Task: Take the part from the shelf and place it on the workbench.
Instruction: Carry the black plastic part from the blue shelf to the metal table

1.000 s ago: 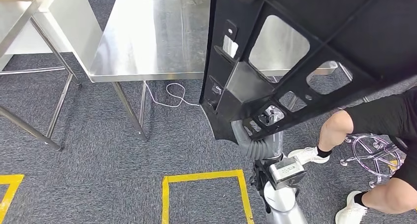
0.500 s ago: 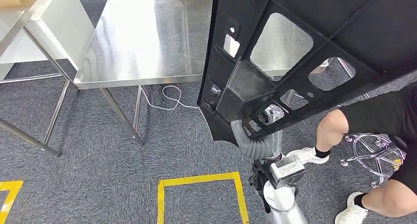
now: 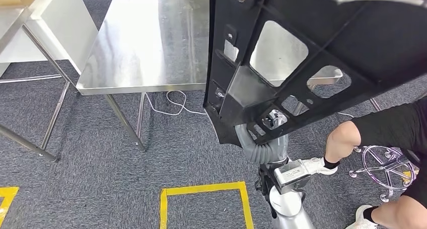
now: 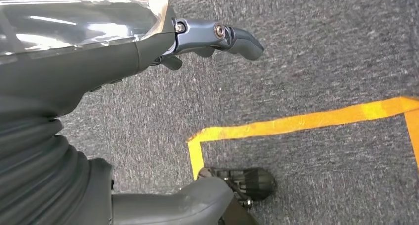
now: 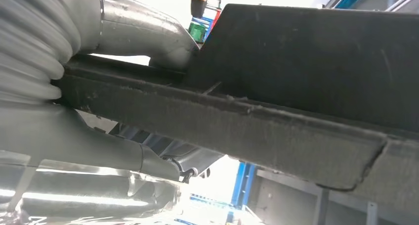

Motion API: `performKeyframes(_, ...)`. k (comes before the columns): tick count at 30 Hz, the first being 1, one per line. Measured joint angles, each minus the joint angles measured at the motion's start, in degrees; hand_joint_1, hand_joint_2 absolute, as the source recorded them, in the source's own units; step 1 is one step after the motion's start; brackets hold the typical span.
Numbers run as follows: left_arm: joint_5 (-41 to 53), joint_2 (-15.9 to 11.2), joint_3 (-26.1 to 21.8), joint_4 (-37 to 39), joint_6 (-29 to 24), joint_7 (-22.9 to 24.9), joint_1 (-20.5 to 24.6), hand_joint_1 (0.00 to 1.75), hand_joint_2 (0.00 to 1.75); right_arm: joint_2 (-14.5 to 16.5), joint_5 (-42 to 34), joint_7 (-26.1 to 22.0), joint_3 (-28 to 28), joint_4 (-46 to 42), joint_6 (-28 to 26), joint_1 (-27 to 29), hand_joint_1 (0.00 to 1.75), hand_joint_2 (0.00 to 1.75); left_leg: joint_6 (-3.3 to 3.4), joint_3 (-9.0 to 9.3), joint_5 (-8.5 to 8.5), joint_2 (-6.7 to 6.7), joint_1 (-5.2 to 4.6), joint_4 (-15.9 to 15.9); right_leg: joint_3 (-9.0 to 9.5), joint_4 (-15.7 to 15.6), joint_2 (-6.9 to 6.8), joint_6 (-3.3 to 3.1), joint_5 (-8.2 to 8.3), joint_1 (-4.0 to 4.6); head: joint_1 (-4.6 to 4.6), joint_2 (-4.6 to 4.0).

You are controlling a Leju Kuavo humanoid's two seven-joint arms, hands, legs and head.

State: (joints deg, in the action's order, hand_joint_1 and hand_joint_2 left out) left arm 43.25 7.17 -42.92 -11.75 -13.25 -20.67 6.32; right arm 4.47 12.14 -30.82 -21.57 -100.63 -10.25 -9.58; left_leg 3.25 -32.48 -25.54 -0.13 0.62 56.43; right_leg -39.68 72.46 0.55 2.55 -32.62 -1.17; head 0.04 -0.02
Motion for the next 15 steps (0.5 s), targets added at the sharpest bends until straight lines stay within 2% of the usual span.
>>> performKeyframes(1, 0.0, 0.0, 0.0, 0.0, 0.0, 0.0, -0.1, 0.00, 1.75, -0.1, -0.1, 0.0, 0.0, 0.1, 0.0, 0.1, 1.75, 1.75, -0.42, 0.45, -0.36, -0.03, 0.29, 0.0, 0.47, -2.3, -0.10, 0.97, 1.58, -0.44, 0.00, 0.00)
performKeyframes(2, 0.0, 0.1, 0.0, 0.0, 0.0, 0.1, -0.1, 0.00, 1.75, -0.1, -0.1, 0.0, 0.0, 0.1, 0.0, 0.1, 1.75, 1.75, -0.93, 0.97, -0.81, -0.06, 0.60, 0.1, 1.85, -6.2, -0.28, 2.10, 3.90, -0.91, 0.03, 0.00)
performKeyframes(3, -0.1, 0.1, 0.0, 0.0, 0.0, 0.1, -0.1, 0.00, 1.75, -0.2, -0.2, -0.1, 0.0, 0.2, 0.0, 0.1, 1.75, 1.75, -1.48, 1.50, -1.27, -0.09, 0.83, 0.3, 3.16, -9.9, -0.53, 2.83, 5.68, -1.13, 0.14, 0.00)
performKeyframes(4, -0.2, 0.1, -0.1, 0.0, 0.0, 0.1, -0.1, 0.00, 1.75, -0.2, -0.3, -0.1, 0.0, 0.3, 0.0, 0.1, 1.75, 1.75, -2.04, 1.82, -1.72, -0.08, 0.91, 0.4, 4.20, -12.8, -0.84, 2.76, 6.54, -1.13, 0.30, -0.01)
performKeyframes(5, -0.3, 0.0, -0.2, 0.0, 0.0, 0.1, 0.0, 0.00, 1.75, -0.2, -0.3, -0.2, 0.0, 0.4, 0.0, 0.1, 1.75, 1.75, -2.56, 1.93, -2.13, -0.05, 0.87, 0.5, 4.84, -14.2, -1.05, 2.14, 7.04, -1.04, 0.41, 0.00)
performKeyframes(7, -0.6, 0.0, -0.3, 0.0, -0.1, 0.1, 0.0, 0.00, 1.75, -0.2, -0.4, -0.3, 0.0, 0.5, 0.1, 0.2, 1.75, 1.75, -3.32, 2.17, -2.62, 0.09, 0.87, 0.6, 5.23, -14.3, -1.09, 0.00, 6.70, -0.74, 0.39, 0.01)
performKeyframes(9, -0.6, 0.1, -0.4, 0.0, -0.1, 0.0, 0.2, 0.00, 1.75, -0.2, -0.5, -0.4, 0.0, 0.6, 0.1, 0.1, 1.75, 1.75, -3.69, 1.77, -2.84, 0.25, 1.23, 2.0, 5.99, -14.3, -0.81, -1.14, 6.82, -0.80, 0.20, 0.01)
performKeyframes(10, -0.6, 0.1, -0.4, 0.0, -0.1, -0.1, 0.3, 0.00, 1.75, -0.1, -0.5, -0.5, 0.0, 0.7, 0.1, 0.0, 1.75, 1.75, -3.84, 0.66, -3.12, 0.29, 1.37, 4.0, 6.40, -14.4, -0.72, -1.58, 6.64, -0.77, 0.14, 0.02)
performKeyframes(11, -0.6, 0.1, -0.4, 0.0, -0.1, -0.1, 0.4, 0.00, 1.75, 0.0, -0.5, -0.5, 0.0, 0.7, 0.1, -0.1, 1.75, 1.75, -3.99, -1.24, -3.79, 0.29, 1.44, 7.2, 6.78, -14.4, -0.69, -2.05, 6.37, -0.66, 0.08, 0.01)
performKeyframes(13, -0.7, 0.1, -0.5, 0.0, -0.2, -0.2, 0.3, 0.00, 1.75, 0.1, -0.5, -0.6, 0.0, 0.9, 0.1, -0.2, 1.75, 1.75, -4.18, -6.17, -6.22, 0.25, 1.41, 14.5, 7.38, -14.4, -0.59, -2.86, 5.65, -0.18, -0.03, 0.01)
performKeyframes(14, -0.7, 0.1, -0.5, 0.0, -0.2, -0.2, 0.3, 0.00, 1.75, 0.1, -0.5, -0.7, 0.0, 1.0, 0.1, -0.2, 1.75, 1.75, -4.10, -8.27, -7.12, 0.24, 1.36, 16.8, 7.77, -14.4, -0.45, -3.12, 5.26, 0.10, -0.05, 0.00)
performKeyframes(15, -0.7, 0.1, -0.5, 0.0, -0.2, -0.3, 0.2, 0.00, 1.75, 0.2, -0.5, -0.7, 0.0, 1.1, 0.1, -0.1, 1.75, 1.75, -3.85, -9.53, -7.05, 0.24, 1.26, 17.4, 8.26, -14.4, -0.29, -3.26, 4.83, 0.38, -0.05, 0.00)
